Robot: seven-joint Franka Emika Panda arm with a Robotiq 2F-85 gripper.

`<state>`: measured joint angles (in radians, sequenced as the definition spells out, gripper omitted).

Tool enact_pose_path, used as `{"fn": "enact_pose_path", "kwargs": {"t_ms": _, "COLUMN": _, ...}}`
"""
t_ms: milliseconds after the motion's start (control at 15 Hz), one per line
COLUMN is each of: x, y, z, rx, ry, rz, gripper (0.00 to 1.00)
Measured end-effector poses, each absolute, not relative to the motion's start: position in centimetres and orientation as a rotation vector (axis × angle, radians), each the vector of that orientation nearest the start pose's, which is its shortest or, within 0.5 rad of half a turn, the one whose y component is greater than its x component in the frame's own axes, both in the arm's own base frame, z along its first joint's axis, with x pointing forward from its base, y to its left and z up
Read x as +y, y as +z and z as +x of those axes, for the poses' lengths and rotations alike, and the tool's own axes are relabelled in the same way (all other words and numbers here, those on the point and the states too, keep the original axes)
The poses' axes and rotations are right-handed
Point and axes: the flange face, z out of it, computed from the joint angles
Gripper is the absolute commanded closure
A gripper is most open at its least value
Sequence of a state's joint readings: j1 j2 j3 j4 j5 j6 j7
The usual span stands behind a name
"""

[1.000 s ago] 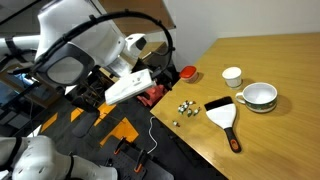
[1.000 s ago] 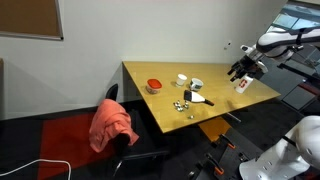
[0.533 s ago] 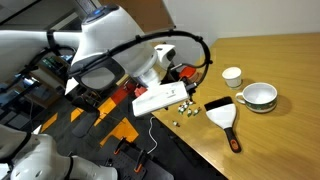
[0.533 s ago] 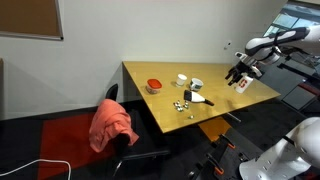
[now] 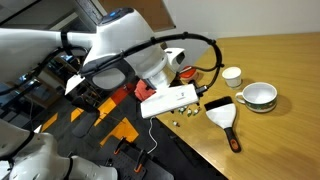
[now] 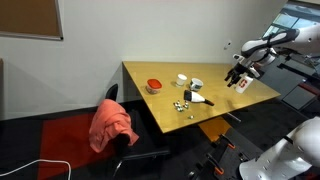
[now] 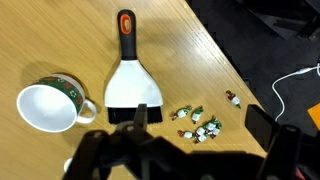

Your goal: Pick up the brush and sweep the candy on the countertop.

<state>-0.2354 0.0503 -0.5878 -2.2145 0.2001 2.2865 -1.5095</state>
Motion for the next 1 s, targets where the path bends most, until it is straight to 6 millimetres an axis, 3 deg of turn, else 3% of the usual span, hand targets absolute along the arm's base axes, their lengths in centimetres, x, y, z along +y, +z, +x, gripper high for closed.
{"fn": "enact_pose_path", "kwargs": {"t_ms": 133, "x": -39.0, "y": 36.2, "z": 37.0, "rx": -0.85, "ry": -0.23, "rz": -2.992, "gripper": 0.0}}
{"fn": "enact_pose_path", "kwargs": {"t_ms": 467, "x": -40.5, "y": 35.1, "z": 36.8, "rx": -0.844, "ry": -0.517, "rz": -2.984, "gripper": 0.0}}
{"fn": "enact_pose_path", "kwargs": {"t_ms": 667, "x": -41.7, "y": 33.2, "z": 36.3, "rx": -0.831, "ry": -0.643, "rz": -2.965, "gripper": 0.0}}
{"fn": "enact_pose_path", "kwargs": {"t_ms": 1000, "x": -44.3, "y": 28.9, "z": 36.0, "rx": -0.796, "ry": -0.714, "rz": -2.948, "gripper": 0.0}}
